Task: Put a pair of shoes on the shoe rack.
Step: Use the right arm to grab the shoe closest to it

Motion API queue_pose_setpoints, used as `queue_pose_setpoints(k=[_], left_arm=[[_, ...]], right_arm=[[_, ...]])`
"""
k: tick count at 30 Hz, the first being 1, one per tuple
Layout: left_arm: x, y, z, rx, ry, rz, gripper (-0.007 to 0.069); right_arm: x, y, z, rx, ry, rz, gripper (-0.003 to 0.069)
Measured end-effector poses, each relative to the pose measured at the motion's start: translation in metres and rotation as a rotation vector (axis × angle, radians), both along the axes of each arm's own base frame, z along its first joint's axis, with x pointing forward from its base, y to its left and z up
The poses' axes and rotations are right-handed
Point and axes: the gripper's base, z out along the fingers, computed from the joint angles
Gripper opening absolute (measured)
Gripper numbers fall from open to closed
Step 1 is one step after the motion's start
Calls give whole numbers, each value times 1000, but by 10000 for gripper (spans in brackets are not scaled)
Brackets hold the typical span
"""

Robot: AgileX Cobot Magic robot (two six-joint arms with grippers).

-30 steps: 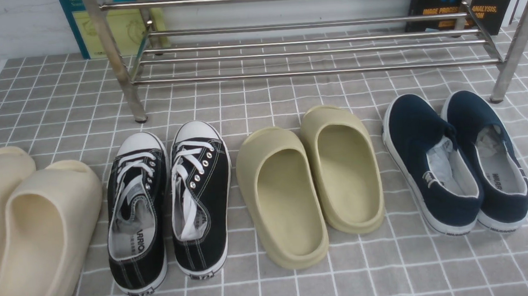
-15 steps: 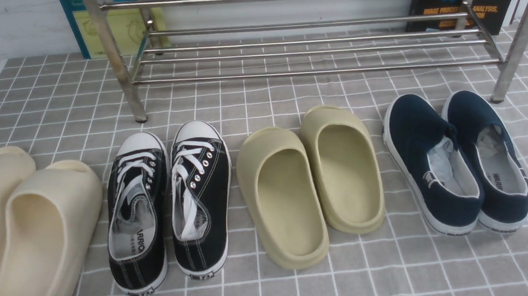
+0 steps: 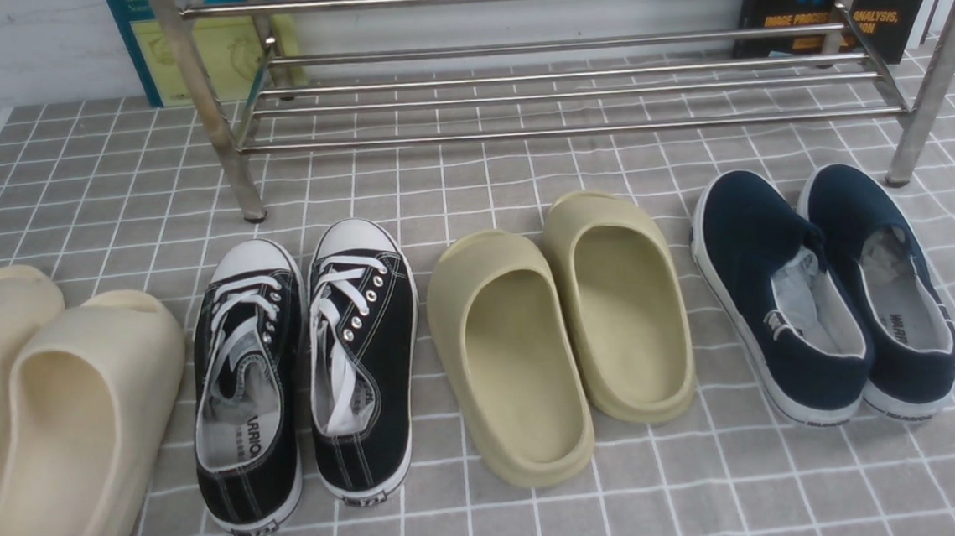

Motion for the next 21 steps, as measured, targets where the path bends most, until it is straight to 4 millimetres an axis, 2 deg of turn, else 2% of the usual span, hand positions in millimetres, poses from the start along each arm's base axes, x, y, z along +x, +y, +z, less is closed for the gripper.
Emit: queue_pose_setpoints(k=[1,2,5,6,7,9,11,12,14,18,19,21], left_arm=[[0,0,0,0,0,0,78],[0,0,0,0,0,0,78],[0,0,0,0,0,0,78],[0,0,0,0,0,0,78],[0,0,0,0,0,0,80],[0,0,0,0,0,0,81],[0,0,0,0,0,0,82],[0,0,0,0,0,0,82],[0,0,0,0,0,0,87],[0,0,0,0,0,0,92],[0,0,0,0,0,0,92],[0,0,0,0,0,0,92]], right_arm=[[2,0,0,0,10,0,6],[25,-1,-7,5,107,1,7],[60,-2,-21,22,280,14,8],[63,-1,-22,24,298,17,9],[73,1,-28,28,379,35,10],[90,9,-40,30,556,83,11],[112,25,-51,0,794,166,15],[115,28,-49,-7,803,178,16],[136,46,-55,-54,985,258,41],[156,66,-60,-94,1084,323,129],[163,78,-62,-115,1096,355,204],[169,91,-71,-138,1118,387,296]])
